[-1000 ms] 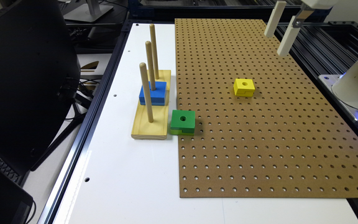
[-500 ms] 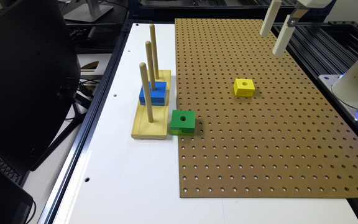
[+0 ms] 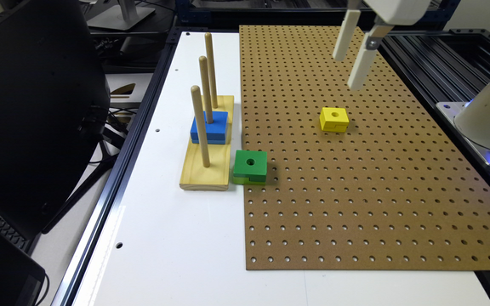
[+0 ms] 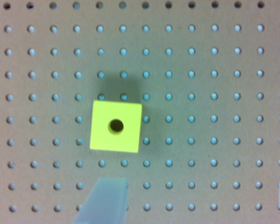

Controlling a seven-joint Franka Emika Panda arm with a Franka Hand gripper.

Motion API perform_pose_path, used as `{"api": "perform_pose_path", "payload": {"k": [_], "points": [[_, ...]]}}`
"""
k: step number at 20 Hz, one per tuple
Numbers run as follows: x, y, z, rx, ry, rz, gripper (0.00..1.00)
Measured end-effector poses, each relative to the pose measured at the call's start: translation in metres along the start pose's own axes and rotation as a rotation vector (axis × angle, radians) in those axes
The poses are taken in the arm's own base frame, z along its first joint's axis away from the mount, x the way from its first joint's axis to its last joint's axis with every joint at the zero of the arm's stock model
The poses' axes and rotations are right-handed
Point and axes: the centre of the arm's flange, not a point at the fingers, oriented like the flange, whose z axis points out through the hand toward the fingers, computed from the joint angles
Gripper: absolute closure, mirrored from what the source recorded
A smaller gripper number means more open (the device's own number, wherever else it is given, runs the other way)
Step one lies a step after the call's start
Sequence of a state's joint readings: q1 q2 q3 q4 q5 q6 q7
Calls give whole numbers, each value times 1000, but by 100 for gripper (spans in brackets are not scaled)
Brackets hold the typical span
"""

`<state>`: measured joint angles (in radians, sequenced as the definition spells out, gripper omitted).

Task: Pick up green block.

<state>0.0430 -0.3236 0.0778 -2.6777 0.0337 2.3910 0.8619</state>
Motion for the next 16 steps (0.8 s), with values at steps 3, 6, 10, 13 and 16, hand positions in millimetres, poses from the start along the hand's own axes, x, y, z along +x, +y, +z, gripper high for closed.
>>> {"api": "perform_pose_path", "payload": {"k": [3, 6, 10, 13, 16], "points": [[4, -8, 1, -1, -2, -1, 0], [5, -10, 1, -2, -3, -2, 0], [5, -20, -2, 4, 3, -2, 0], [7, -34, -3, 7, 4, -1, 0], [11, -45, 0, 6, 0, -2, 0]]}}
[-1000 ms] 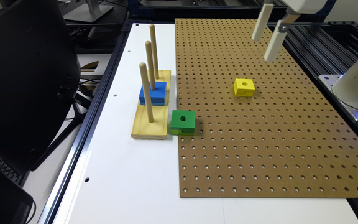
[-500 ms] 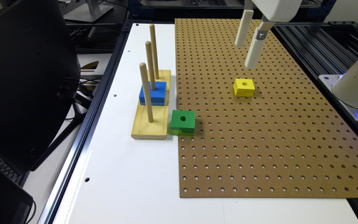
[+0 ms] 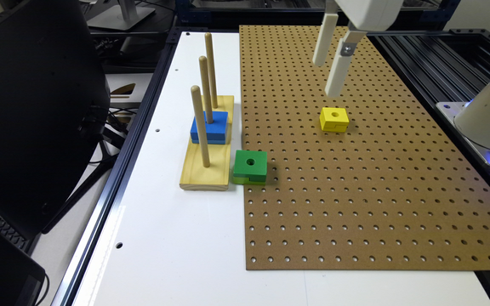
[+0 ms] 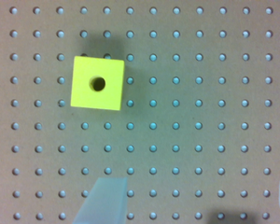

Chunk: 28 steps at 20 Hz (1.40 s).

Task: Pick up green block.

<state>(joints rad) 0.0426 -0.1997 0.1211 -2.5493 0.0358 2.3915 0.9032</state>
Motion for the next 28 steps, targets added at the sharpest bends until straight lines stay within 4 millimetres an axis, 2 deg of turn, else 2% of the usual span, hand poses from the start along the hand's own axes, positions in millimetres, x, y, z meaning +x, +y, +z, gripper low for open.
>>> {"api": "perform_pose_path", "payload": {"k": [4, 5, 14, 21, 28], "points": [[5, -11, 1, 2, -3, -1, 0], [11, -20, 4, 2, -8, -2, 0], [17, -35, 4, 10, -9, -2, 0], [27, -55, 7, 21, -12, -2, 0], [31, -61, 11, 20, -18, -2, 0]]}}
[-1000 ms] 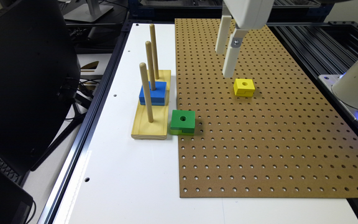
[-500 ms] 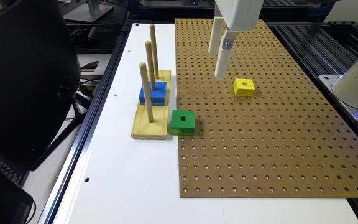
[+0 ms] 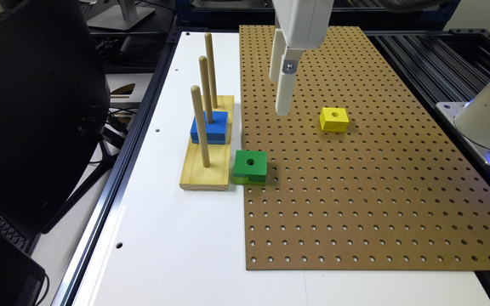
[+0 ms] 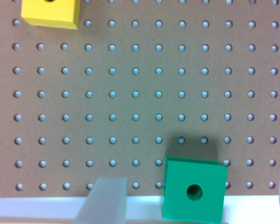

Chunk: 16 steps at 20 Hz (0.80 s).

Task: Pick up green block.

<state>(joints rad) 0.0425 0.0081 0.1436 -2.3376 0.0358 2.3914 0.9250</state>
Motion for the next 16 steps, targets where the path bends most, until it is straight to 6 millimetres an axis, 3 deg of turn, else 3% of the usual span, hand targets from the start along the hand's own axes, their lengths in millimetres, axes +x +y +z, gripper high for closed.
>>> {"api": "perform_pose_path", "payload": {"k": [3, 6, 9, 16], "points": [[0, 0, 6, -7, -7, 0, 0], [2, -2, 34, -12, -19, 2, 0], [4, -3, 50, -8, -22, 3, 0], [6, -12, 45, 8, -13, 1, 0]]}}
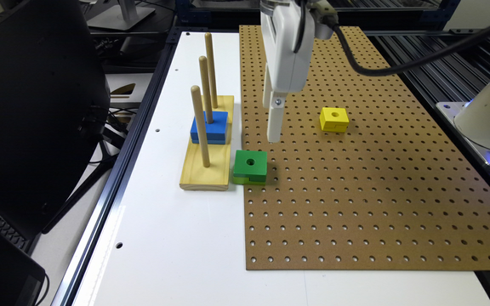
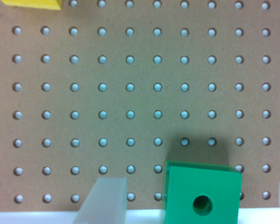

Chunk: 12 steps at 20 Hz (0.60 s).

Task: Pick up green block.

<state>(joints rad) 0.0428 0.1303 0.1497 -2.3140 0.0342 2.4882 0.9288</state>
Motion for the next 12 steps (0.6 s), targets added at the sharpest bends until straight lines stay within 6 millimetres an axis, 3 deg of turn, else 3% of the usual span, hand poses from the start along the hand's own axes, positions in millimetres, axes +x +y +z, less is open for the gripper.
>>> {"api": "perform_pose_path", "payload": {"k": [7, 12], "points": [[4, -9, 4, 4, -4, 1, 0], [5, -9, 39, 2, -17, 4, 0]]}}
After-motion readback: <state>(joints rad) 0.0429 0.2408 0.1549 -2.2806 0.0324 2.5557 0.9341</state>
